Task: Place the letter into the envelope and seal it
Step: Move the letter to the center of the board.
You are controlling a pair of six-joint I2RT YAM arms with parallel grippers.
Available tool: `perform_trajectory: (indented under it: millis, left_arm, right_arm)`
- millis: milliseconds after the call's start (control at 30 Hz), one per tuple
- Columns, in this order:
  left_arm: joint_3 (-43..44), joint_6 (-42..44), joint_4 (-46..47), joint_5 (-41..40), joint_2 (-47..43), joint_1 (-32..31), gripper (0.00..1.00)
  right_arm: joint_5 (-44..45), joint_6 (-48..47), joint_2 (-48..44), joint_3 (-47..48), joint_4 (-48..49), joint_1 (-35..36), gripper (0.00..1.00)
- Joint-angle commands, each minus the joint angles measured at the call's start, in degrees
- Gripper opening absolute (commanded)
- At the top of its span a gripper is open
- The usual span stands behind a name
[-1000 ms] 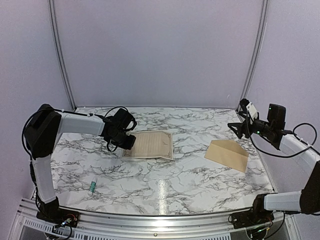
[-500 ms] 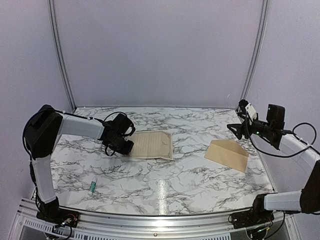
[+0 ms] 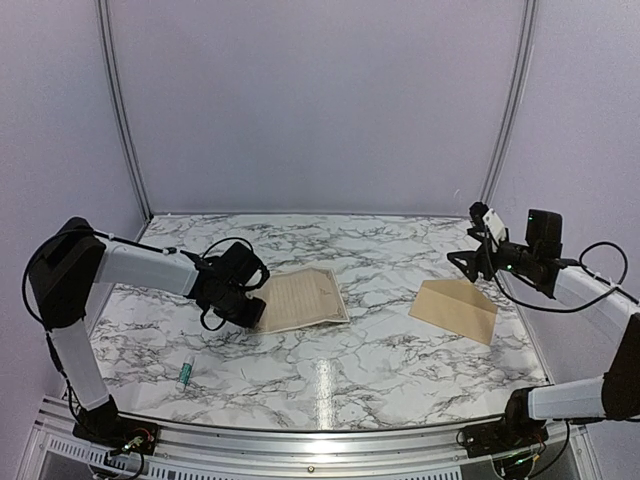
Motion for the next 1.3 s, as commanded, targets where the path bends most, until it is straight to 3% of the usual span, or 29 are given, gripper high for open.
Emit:
perform_trajectory:
  millis: [0,133,267,300,400,500,633,700,767,833,900,1033,1267]
  left_arm:
    - [-3.22,-8.84,-1.00,2.03,-5.76,-8.11,0.00]
    - [-4.56,-16.11,2.99,4.80,-8.05,-18.14,0.00]
    - [-1.93,-16.72,4.67,7.77,-9.26,-21.87,0.00]
    - [-1.61,-16.08,4.52,6.24,-10.30,-21.43,0.06]
    - [-0.54,-13.26,3.37,0.42,-12.55,-17.76,0.41]
    - [1.09,-11.15,2.67,-0.73,-12.12,-11.88,0.49]
    - [4.15,-8.94,-0.02,-5.62,-9.38,-6.18,0.47]
    - [5.65,-7.74,-1.69,-8.88,-7.23,-4.64,0.43]
    - [7.05,-6.83,-2.75,-9.89,-4.97,-3.49,0.31]
    - [8.11,-5.92,-3.86,-10.22,-2.98,-3.39,0.18]
    - [8.58,-5.43,-4.70,-10.50,-1.65,-3.26,0.06]
    - [8.24,-5.28,-5.92,-11.25,0.19,-3.30,0.00]
    - [5.42,-5.85,-7.30,-4.69,-0.34,-3.36,0.00]
  right_arm:
    - [-0.27,1.11,0.48,0.01,0.76,1.40,0.90]
    - [0.73,1.15,1.80,0.18,0.81,2.60,0.90]
    - [1.03,1.22,2.39,0.82,0.41,2.83,0.89]
    - [0.95,1.35,2.36,0.84,0.41,4.17,0.89]
    - [-0.03,1.79,2.35,0.86,0.41,4.91,0.89]
    - [-0.75,2.19,2.08,1.00,-0.09,4.92,0.89]
    - [0.68,6.12,1.48,3.23,-1.11,4.86,0.88]
    - [1.60,7.81,1.89,5.46,-3.60,4.97,0.80]
    - [1.28,6.45,2.69,7.72,-8.25,5.36,0.67]
    - [1.54,4.62,3.36,9.08,-12.50,6.52,0.44]
    - [1.77,3.47,3.73,9.10,-15.66,7.55,0.30]
    - [4.19,1.82,3.86,7.29,-18.57,10.42,0.09]
    - [4.92,-0.07,4.57,6.40,-22.97,11.79,0.00]
